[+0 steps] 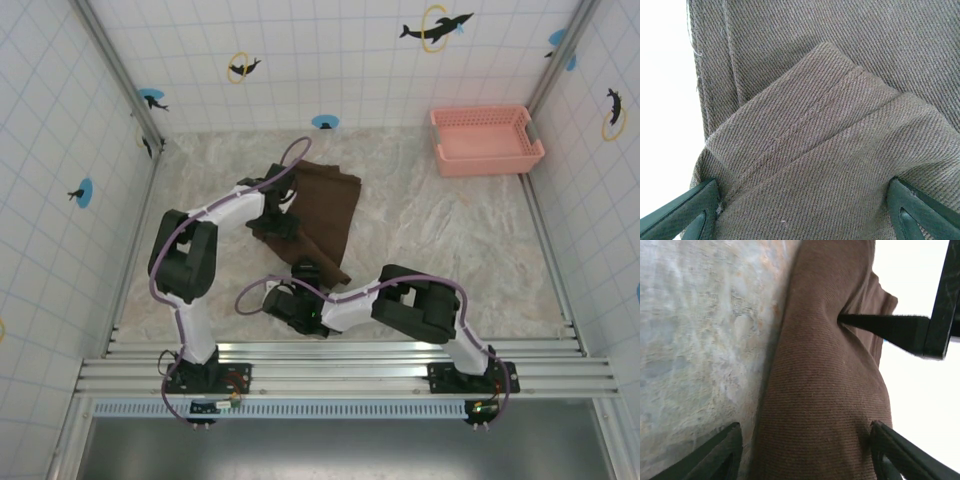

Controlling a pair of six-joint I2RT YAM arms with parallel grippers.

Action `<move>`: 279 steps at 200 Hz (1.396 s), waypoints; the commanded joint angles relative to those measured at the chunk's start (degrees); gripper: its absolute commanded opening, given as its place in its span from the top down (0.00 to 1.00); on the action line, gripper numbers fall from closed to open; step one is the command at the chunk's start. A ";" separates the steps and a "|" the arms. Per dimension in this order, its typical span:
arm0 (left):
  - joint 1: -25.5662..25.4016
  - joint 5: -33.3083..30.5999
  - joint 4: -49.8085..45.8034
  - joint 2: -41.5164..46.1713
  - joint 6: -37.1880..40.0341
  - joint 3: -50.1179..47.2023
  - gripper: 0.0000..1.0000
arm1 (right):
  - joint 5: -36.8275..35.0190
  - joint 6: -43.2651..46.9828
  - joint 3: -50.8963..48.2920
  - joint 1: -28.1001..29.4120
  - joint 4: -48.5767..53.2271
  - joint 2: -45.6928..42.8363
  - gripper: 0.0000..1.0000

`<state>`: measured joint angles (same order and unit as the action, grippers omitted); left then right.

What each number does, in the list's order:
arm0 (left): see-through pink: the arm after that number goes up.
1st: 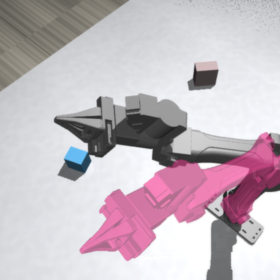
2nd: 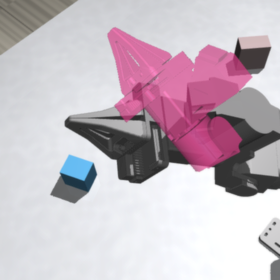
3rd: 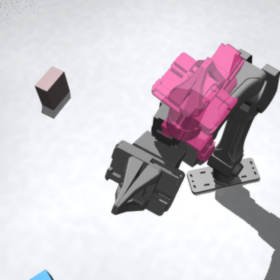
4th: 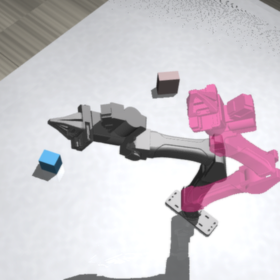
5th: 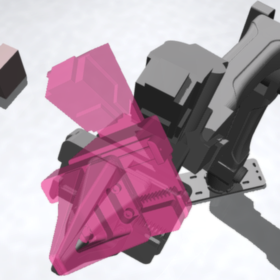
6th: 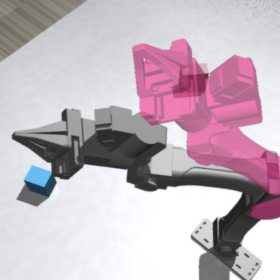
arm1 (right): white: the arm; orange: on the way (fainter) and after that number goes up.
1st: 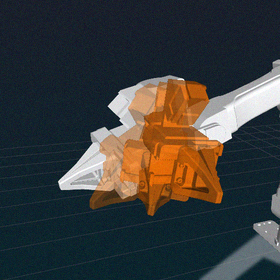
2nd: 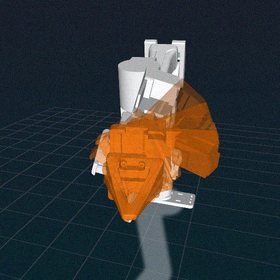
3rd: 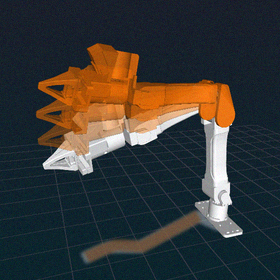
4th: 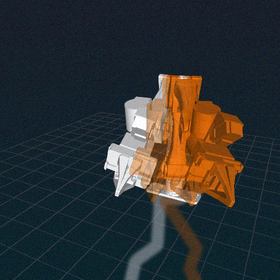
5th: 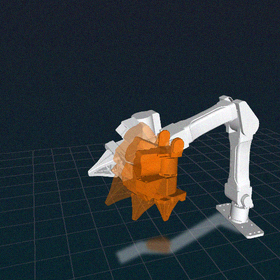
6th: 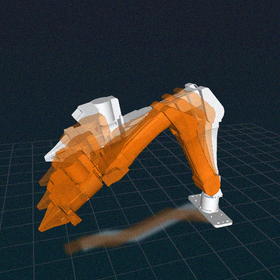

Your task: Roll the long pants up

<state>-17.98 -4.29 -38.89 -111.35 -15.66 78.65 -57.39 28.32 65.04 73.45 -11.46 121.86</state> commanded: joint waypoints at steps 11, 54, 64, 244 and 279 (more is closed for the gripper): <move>1.02 0.11 -4.15 1.37 1.85 -2.36 0.12 | 2.07 1.50 -2.40 -1.62 0.74 3.67 0.44; 1.15 0.08 -5.11 2.87 2.86 -2.64 0.12 | 8.53 2.08 -0.79 -3.15 5.93 -0.39 0.66; 1.16 0.06 -5.55 4.01 3.10 -2.54 0.11 | 12.06 1.96 -0.64 -3.44 8.49 -2.66 0.68; 4.85 0.03 -11.79 21.86 9.02 -4.15 0.05 | 103.72 -34.11 16.82 -29.46 28.23 -6.30 0.76; 4.85 0.05 -12.36 22.05 9.37 -4.56 0.05 | 113.46 -44.99 20.14 -31.13 23.96 -1.99 0.75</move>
<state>-13.39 -4.97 -50.50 -91.02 -7.27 74.39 43.42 -5.52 82.13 42.28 19.35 117.14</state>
